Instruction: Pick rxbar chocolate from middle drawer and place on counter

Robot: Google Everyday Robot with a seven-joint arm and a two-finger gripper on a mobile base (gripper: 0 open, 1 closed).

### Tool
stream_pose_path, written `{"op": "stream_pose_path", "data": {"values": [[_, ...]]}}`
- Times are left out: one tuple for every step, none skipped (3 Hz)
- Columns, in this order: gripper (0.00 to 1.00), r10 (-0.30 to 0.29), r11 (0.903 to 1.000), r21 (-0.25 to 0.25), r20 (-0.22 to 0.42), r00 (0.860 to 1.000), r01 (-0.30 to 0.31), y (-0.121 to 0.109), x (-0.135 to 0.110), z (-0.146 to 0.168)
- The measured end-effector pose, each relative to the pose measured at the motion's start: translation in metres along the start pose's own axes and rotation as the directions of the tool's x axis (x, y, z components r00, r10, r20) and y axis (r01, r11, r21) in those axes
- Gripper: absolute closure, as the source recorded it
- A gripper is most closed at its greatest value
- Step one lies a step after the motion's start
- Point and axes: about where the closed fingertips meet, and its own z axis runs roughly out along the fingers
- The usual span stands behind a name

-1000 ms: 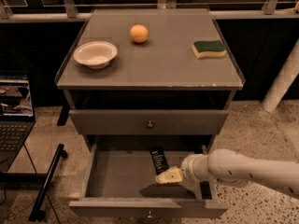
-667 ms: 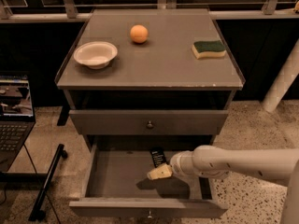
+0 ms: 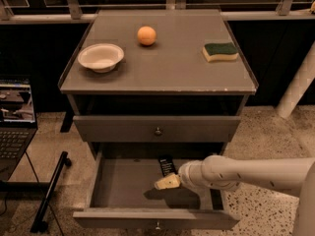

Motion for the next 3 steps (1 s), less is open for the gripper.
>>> {"op": "stream_pose_path", "data": {"values": [[0.0, 0.0, 0.9994, 0.035, 0.021, 1.0, -0.001, -0.012, 0.001, 0.022], [0.0, -0.002, 0.9961, 0.088, 0.073, 0.997, -0.004, -0.032, -0.008, 0.049], [0.0, -0.008, 0.9968, 0.079, 0.065, 0.998, 0.002, -0.032, -0.004, 0.057]]}}
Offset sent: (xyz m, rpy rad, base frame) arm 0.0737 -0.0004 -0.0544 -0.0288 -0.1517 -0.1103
